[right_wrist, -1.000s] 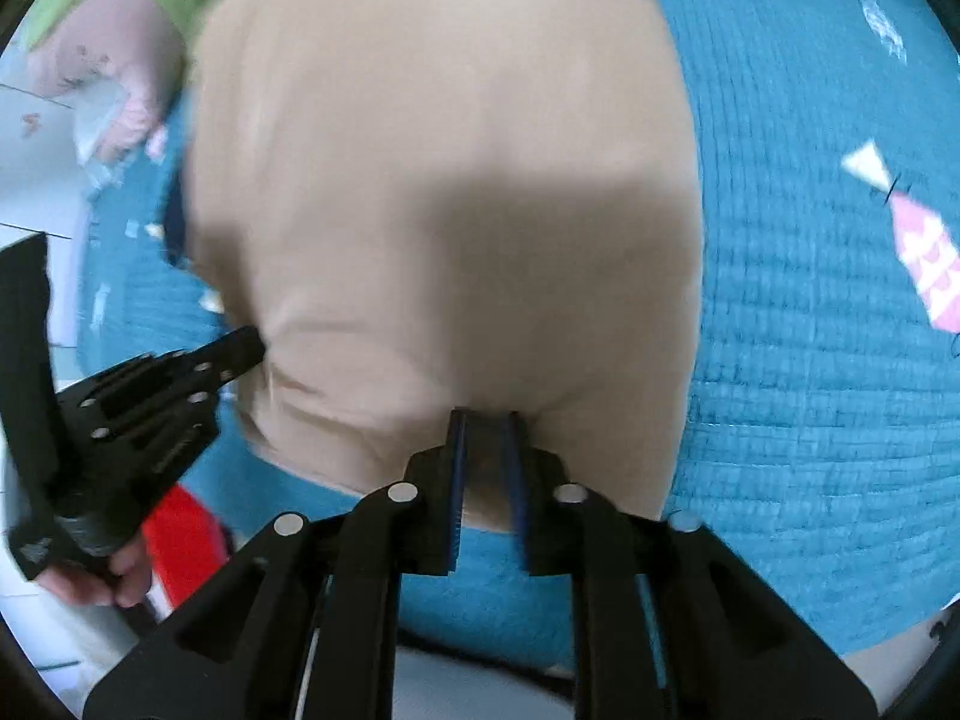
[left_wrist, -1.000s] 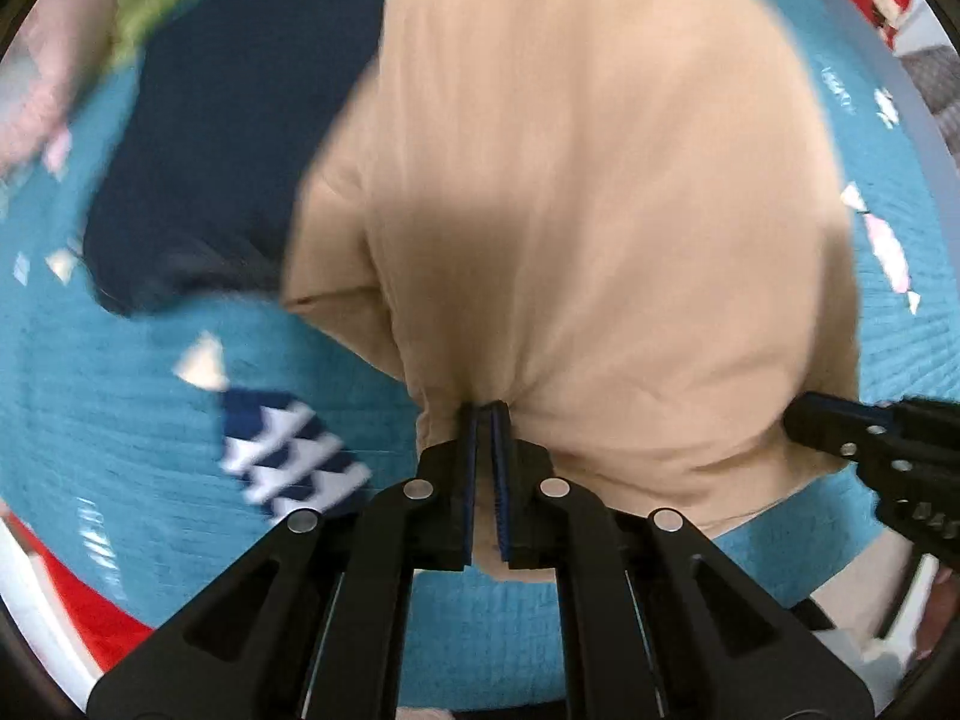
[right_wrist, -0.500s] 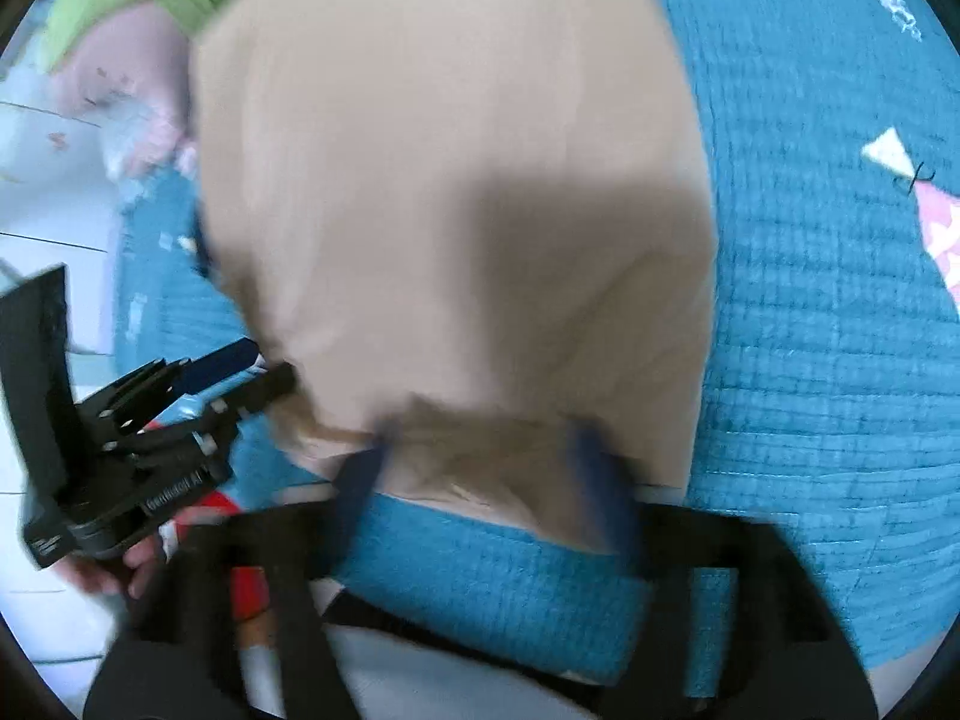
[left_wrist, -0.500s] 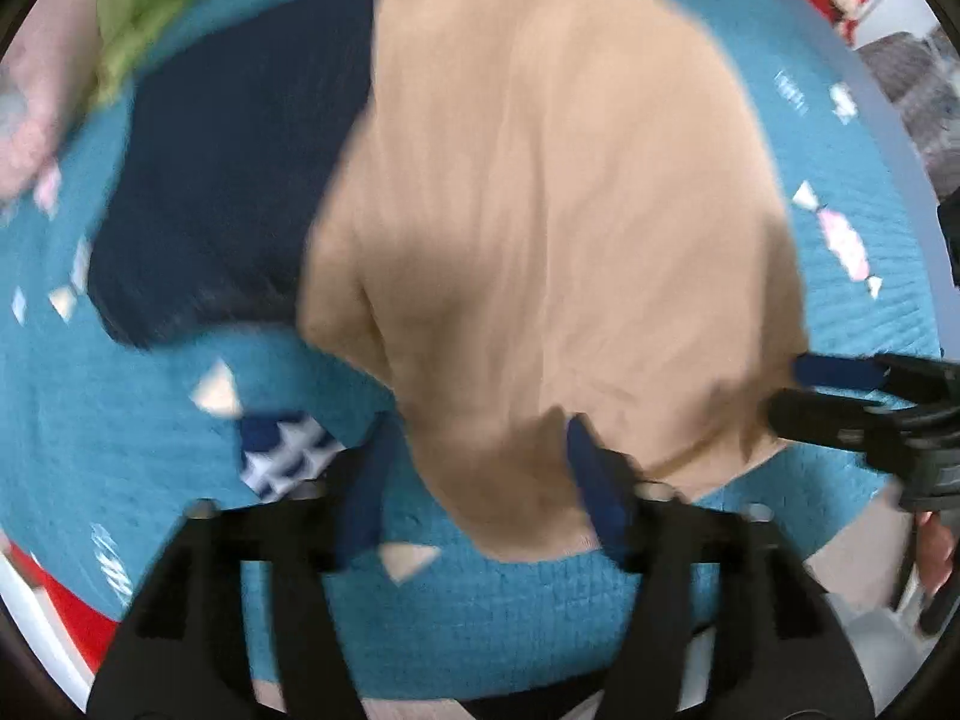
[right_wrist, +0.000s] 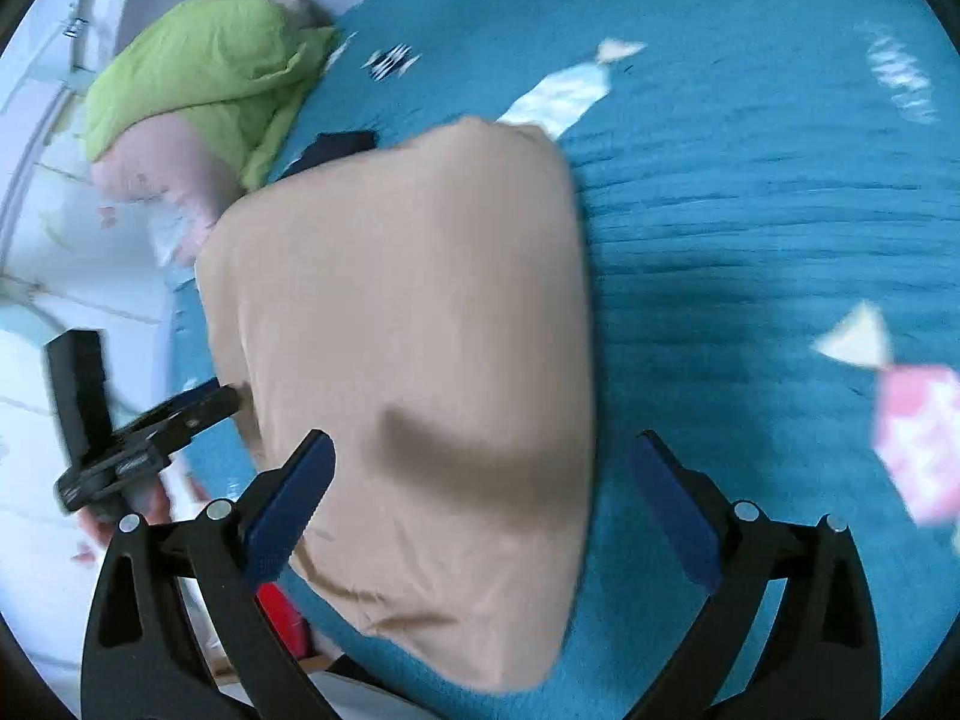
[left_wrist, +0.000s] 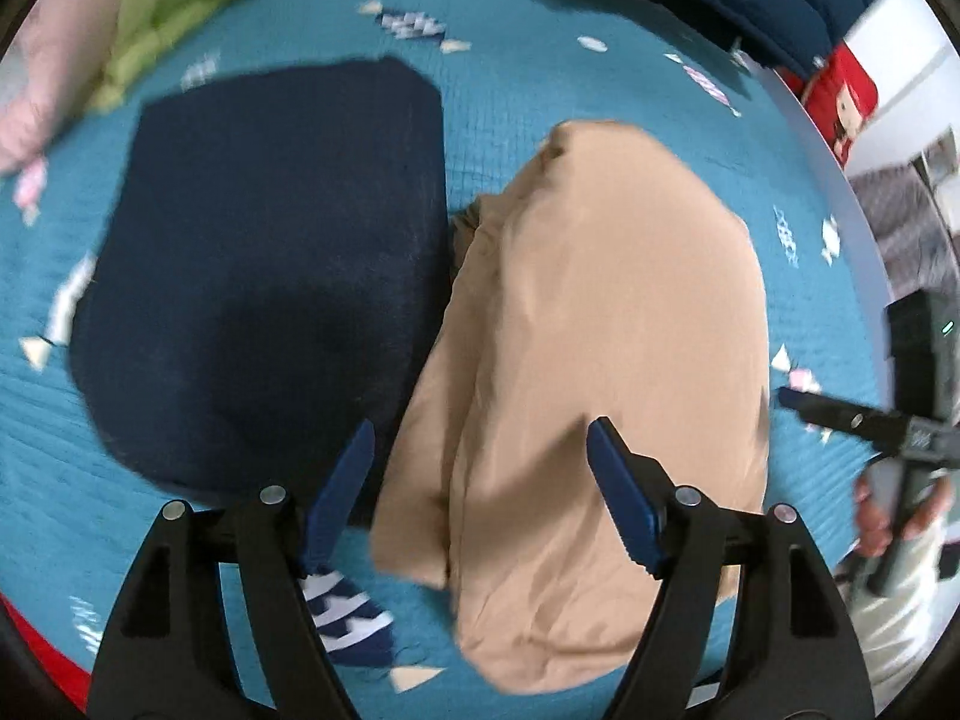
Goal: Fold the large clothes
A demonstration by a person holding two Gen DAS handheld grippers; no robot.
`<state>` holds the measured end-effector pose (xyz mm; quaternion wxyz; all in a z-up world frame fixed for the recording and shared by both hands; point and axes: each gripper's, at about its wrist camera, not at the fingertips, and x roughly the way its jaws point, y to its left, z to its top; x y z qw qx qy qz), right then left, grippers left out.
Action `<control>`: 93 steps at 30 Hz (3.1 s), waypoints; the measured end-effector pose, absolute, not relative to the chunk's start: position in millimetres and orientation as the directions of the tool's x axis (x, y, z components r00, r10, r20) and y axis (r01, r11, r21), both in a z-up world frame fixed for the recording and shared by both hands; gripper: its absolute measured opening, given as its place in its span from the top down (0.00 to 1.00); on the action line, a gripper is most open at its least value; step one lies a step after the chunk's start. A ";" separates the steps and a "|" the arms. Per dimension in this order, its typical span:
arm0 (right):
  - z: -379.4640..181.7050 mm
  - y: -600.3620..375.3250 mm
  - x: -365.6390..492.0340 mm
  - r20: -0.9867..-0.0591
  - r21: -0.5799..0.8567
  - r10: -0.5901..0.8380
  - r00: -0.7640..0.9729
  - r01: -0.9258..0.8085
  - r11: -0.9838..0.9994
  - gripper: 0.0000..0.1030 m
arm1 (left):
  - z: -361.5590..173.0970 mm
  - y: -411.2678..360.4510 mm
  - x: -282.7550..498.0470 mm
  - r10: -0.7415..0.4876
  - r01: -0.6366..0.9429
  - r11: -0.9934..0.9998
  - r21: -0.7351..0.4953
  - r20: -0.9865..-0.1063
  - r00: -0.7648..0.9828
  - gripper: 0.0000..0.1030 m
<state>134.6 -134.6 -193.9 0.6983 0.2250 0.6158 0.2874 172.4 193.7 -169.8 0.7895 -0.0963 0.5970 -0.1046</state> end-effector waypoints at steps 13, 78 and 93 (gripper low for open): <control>-244.0 -116.2 151.7 -0.548 0.833 0.830 0.101 -0.021 0.553 0.08 | -197.3 220.3 198.1 -0.511 -0.001 0.851 -0.525 -0.829 0.226 0.44; -53.9 -7.6 204.8 -0.353 0.896 0.917 0.186 -0.214 0.389 0.36 | -37.6 335.3 162.0 -0.647 -0.054 0.653 -0.756 -0.593 0.479 0.49; -214.1 142.3 262.6 -0.592 0.763 0.779 0.205 -0.167 0.624 0.21 | -210.6 461.5 234.1 -0.434 -0.380 0.713 -0.589 -0.797 0.421 0.19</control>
